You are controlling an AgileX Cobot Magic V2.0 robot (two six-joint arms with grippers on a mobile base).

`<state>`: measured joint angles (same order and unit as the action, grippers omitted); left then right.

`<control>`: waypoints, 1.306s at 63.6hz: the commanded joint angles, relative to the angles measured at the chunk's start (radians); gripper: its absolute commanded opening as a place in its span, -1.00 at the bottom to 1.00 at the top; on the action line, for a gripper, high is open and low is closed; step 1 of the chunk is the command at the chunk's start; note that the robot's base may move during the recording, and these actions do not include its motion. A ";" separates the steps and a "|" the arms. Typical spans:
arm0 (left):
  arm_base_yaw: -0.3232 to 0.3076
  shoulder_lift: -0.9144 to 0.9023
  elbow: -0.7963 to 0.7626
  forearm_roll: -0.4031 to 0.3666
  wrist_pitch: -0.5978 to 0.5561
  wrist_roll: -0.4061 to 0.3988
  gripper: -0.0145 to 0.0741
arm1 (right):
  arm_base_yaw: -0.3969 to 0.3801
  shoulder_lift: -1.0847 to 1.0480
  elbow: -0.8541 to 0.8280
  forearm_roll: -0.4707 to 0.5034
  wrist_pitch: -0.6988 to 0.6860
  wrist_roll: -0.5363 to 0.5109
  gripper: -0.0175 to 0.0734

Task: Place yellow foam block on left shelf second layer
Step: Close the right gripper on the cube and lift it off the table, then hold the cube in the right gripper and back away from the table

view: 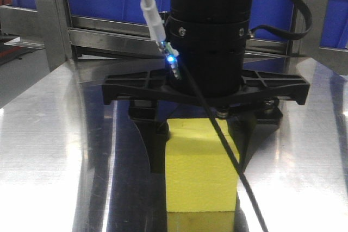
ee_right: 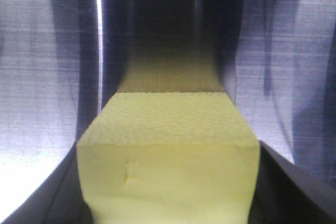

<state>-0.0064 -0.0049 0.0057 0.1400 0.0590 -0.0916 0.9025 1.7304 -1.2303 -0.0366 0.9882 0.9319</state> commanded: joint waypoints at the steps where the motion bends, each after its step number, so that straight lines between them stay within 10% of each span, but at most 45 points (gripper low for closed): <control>1: -0.001 -0.021 0.025 -0.006 -0.081 -0.005 -0.36 | -0.002 -0.055 -0.036 -0.019 0.008 -0.004 0.37; 25: -0.001 -0.021 0.025 -0.006 -0.081 -0.005 -0.36 | -0.138 -0.256 0.094 -0.021 0.039 -0.208 0.37; 58: -0.001 -0.021 0.025 -0.006 -0.081 -0.005 -0.36 | -0.624 -0.687 0.416 0.055 0.000 -0.750 0.37; 83: -0.001 -0.021 0.025 -0.006 -0.081 -0.005 -0.36 | -0.845 -1.028 0.655 0.062 -0.451 -0.926 0.37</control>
<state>-0.0064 -0.0049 0.0057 0.1400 0.0590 -0.0916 0.0832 0.7739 -0.5857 0.0229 0.7023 0.0459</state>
